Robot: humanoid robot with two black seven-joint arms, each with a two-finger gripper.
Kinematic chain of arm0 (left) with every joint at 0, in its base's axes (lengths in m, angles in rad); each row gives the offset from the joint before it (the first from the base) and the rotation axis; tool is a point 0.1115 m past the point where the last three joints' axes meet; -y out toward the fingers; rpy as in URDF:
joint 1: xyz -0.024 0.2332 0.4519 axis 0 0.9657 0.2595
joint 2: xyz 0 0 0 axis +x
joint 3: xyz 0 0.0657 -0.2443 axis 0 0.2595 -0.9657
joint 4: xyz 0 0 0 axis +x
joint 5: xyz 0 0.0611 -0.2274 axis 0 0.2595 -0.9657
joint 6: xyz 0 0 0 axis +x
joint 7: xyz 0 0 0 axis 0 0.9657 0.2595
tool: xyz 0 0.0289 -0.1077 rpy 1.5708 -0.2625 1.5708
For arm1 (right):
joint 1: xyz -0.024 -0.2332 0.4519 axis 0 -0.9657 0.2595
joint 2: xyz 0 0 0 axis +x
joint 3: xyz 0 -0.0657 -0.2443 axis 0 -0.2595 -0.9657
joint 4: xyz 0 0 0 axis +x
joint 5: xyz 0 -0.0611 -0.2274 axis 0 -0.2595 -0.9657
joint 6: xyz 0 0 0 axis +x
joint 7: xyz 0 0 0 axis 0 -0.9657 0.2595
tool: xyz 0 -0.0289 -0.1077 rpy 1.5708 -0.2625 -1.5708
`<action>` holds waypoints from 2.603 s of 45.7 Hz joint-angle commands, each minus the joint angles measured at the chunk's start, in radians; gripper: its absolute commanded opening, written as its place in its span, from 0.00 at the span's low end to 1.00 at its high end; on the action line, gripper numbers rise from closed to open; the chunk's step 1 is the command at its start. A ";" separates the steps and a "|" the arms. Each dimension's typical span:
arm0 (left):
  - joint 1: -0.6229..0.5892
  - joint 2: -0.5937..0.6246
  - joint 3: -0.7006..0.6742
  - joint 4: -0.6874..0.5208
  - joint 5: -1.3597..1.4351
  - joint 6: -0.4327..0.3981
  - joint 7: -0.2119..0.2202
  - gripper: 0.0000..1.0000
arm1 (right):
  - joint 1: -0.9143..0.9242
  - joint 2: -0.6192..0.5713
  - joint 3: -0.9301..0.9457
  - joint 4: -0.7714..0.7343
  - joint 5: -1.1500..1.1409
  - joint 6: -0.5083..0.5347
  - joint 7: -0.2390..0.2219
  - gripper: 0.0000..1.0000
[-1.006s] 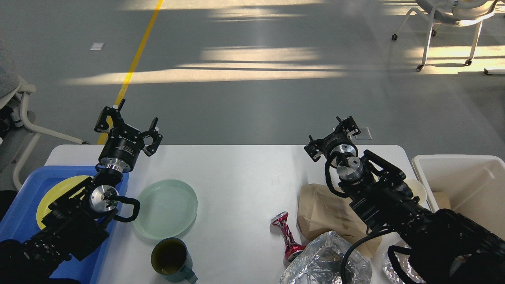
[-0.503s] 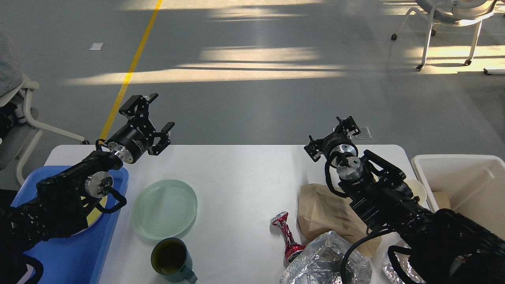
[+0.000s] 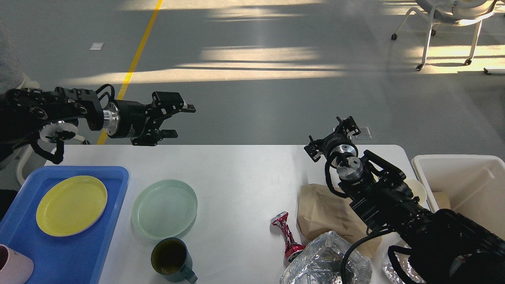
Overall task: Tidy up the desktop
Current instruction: 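Raise the left gripper up and away from the blue tray, then lower the left gripper onto the dark green cup and grasp it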
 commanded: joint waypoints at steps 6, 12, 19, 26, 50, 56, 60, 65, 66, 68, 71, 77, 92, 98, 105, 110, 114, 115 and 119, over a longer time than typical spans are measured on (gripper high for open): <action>-0.223 -0.031 0.198 -0.079 0.013 -0.060 0.009 0.97 | 0.000 0.000 0.000 0.001 0.000 0.000 0.000 1.00; -0.275 -0.028 0.206 -0.082 0.035 -0.063 0.009 0.97 | 0.000 0.000 0.000 0.001 0.000 0.000 0.000 1.00; -0.401 -0.028 0.250 -0.157 0.038 -0.086 0.008 0.97 | 0.000 0.000 0.000 0.001 0.000 -0.001 0.000 1.00; -0.550 -0.066 0.358 -0.207 0.044 -0.213 0.009 0.97 | 0.000 0.000 0.000 -0.001 0.000 -0.001 0.000 1.00; -0.831 -0.106 0.425 -0.296 0.217 -0.402 0.012 0.97 | 0.000 0.000 0.000 0.001 0.000 0.000 0.000 1.00; -0.889 -0.106 0.425 -0.333 0.311 -0.402 0.014 0.97 | 0.000 0.000 0.000 0.001 0.000 -0.001 0.000 1.00; -0.921 -0.107 0.425 -0.353 0.370 -0.402 0.015 0.97 | 0.000 0.000 0.000 -0.001 0.000 -0.001 0.000 1.00; -0.961 -0.106 0.425 -0.376 0.421 -0.402 0.017 0.97 | 0.000 0.000 0.000 -0.001 0.000 0.000 0.000 1.00; -0.969 -0.104 0.425 -0.379 0.427 -0.402 0.018 0.97 | 0.000 0.000 0.000 -0.001 0.000 0.000 0.000 1.00; -0.987 -0.106 0.425 -0.388 0.439 -0.402 0.018 0.97 | 0.000 0.000 0.000 0.001 0.000 0.000 0.000 1.00; -1.007 -0.106 0.425 -0.408 0.446 -0.402 0.021 0.97 | 0.000 0.000 0.000 -0.001 0.000 0.000 0.000 1.00; -1.001 -0.110 0.421 -0.439 0.446 -0.402 0.031 0.97 | 0.000 0.000 0.000 -0.001 0.000 0.000 0.000 1.00; -0.661 -0.106 0.396 -0.448 0.435 -0.402 0.032 0.97 | 0.000 0.000 0.000 0.001 0.000 0.000 0.000 1.00; -0.500 -0.106 0.383 -0.450 0.441 -0.402 0.034 0.97 | 0.000 0.000 0.000 0.001 0.000 -0.001 0.000 1.00; -0.322 -0.109 0.309 -0.448 0.444 -0.381 0.099 0.97 | 0.000 0.000 0.000 0.001 0.000 -0.001 0.000 1.00; -0.208 -0.109 0.280 -0.448 0.444 -0.228 0.165 0.97 | 0.000 0.000 0.000 0.001 0.000 0.000 0.000 1.00; -0.141 -0.112 0.274 -0.448 0.444 -0.122 0.173 0.97 | 0.000 0.000 0.000 0.001 0.000 -0.001 0.000 1.00; -0.128 -0.114 0.272 -0.448 0.444 -0.100 0.175 0.97 | 0.000 0.000 0.000 0.001 0.000 0.000 0.000 1.00; -0.084 -0.120 0.264 -0.447 0.443 -0.036 0.175 0.97 | 0.000 0.000 0.000 0.001 0.000 -0.001 0.000 1.00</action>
